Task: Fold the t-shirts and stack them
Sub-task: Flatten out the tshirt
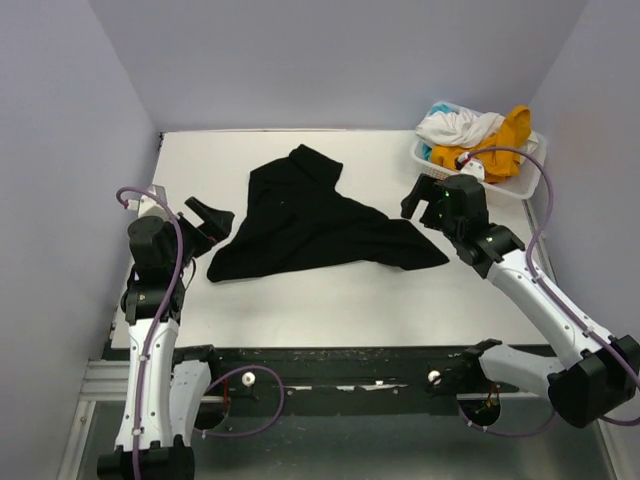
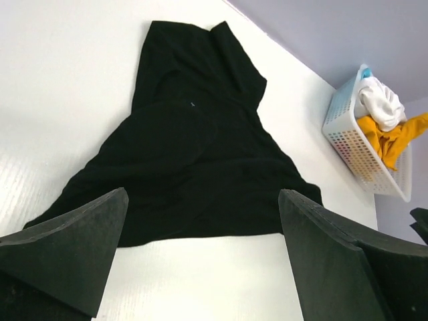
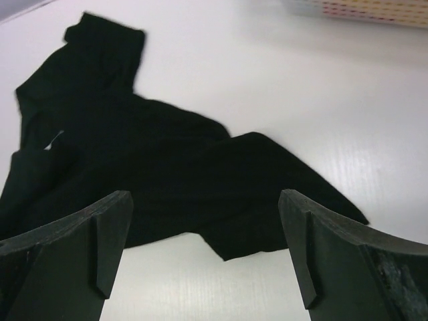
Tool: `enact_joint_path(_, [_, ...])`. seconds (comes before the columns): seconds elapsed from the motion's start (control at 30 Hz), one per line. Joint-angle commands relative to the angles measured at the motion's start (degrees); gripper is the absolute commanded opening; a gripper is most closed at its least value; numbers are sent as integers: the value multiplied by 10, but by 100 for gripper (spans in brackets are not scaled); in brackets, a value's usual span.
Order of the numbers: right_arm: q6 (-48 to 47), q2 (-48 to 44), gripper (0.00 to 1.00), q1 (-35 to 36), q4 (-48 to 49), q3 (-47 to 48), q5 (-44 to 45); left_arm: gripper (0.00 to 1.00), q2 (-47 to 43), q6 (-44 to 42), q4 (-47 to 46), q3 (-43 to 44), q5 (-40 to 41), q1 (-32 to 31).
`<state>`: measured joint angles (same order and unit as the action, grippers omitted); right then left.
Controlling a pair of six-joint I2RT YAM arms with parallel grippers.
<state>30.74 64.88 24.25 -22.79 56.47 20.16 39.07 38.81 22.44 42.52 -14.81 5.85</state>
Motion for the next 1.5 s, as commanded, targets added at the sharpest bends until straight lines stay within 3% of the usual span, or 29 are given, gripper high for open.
enact_joint_path(0.0, [-63, 18, 100, -2, 104, -41, -174, 99, 64, -21, -59, -19, -49, -4])
enact_joint_path(0.17, [-66, 86, 100, -2, 133, -58, -197, 99, 191, -43, -104, 17, -71, -13])
enact_joint_path(0.33, [-53, 184, 100, -2, 137, -51, -214, 99, 358, -57, -77, 97, -22, -57])
enact_joint_path(0.47, [-35, 246, 100, -1, 162, -51, -224, 99, 470, -54, -73, 138, -52, -101])
enact_joint_path(0.6, [-9, 263, 100, -1, 178, -66, -204, 99, 546, -40, -71, 151, -81, -148])
enact_joint_path(0.7, [12, 242, 100, -2, 178, -79, -143, 99, 563, -31, -77, 130, -99, -184])
enact_joint_path(0.93, [36, 179, 100, -1, 199, -120, -109, 99, 464, 34, -103, -28, -68, -286])
enact_joint_path(1.13, [20, 176, 100, -1, 192, -121, -128, 98, 253, 155, -11, -171, 45, -464])
enact_joint_path(1.2, [14, 175, 100, -1, 191, -119, -135, 98, 176, 192, 59, -176, 101, -504])
enact_joint_path(1.3, [10, 160, 100, -2, 179, -113, -115, 98, 92, 183, 134, -137, 182, -516])
enact_joint_path(1.47, [35, 111, 100, -2, 130, -107, -6, 99, 78, 73, 117, -21, 288, -498])
